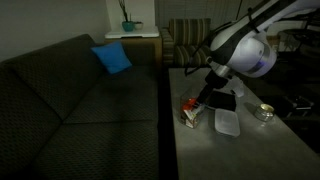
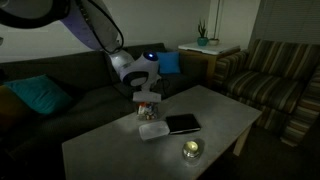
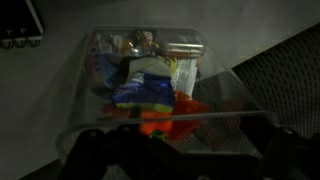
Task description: Press the button on the white lid then put the lid on the table then put the blue wrapper on the table and put it back in the storage container
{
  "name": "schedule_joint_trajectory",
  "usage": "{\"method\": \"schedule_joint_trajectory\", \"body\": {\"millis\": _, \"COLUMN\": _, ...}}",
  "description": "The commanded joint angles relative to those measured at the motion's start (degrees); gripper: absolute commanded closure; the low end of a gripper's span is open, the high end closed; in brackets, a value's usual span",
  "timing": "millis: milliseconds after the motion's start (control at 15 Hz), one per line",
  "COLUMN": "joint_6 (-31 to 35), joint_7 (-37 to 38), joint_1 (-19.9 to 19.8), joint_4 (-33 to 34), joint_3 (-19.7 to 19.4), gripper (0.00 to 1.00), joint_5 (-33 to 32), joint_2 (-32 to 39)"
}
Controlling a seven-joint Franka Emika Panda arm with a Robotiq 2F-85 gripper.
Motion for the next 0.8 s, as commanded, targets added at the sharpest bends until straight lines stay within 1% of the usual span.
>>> {"method": "schedule_joint_trajectory", "body": {"millis": 0, "joint_6": -3.9, "joint_7": 1.3, "joint_1": 1.5, "joint_4": 0.7, "joint_3": -4.7, "gripper": 0.0, "joint_5": 2.5, "joint_2": 0.0}}
{"method": "schedule_joint_trajectory", "body": {"millis": 133, "joint_6": -5.1, "joint_7": 3.0, "joint_1": 2.0, "joint_4": 0.6, "joint_3": -6.7, "gripper": 0.0, "joint_5": 2.4, "joint_2": -0.1}}
{"method": "schedule_joint_trajectory", "body": {"millis": 200, "joint_6": -4.5, "joint_7": 6.9, "joint_1": -0.7, "joint_4": -0.3, "joint_3": -3.5, "gripper": 0.0, "joint_5": -5.0, "joint_2": -0.1}}
{"method": "schedule_joint_trajectory", "body": {"millis": 533, "joint_6": -6.4, "joint_7": 13.0, "joint_1": -2.1, "joint_4": -0.2, "joint_3": -2.6, "gripper": 0.0, "joint_5": -12.9, "joint_2": -0.1}}
{"method": "schedule_joint_trajectory", "body": {"millis": 667, "joint_6": -6.3, "joint_7": 13.7, "joint_1": -2.5, "joint_4": -0.1, "joint_3": -1.9, "gripper": 0.0, "joint_5": -14.7, "joint_2": -0.1}}
{"method": "schedule_joint_trajectory", "body": {"millis": 733, "joint_6": -6.5, "joint_7": 11.5, "joint_1": -0.3, "joint_4": 0.6, "joint_3": -4.7, "gripper": 0.0, "joint_5": -10.0, "joint_2": -0.1}}
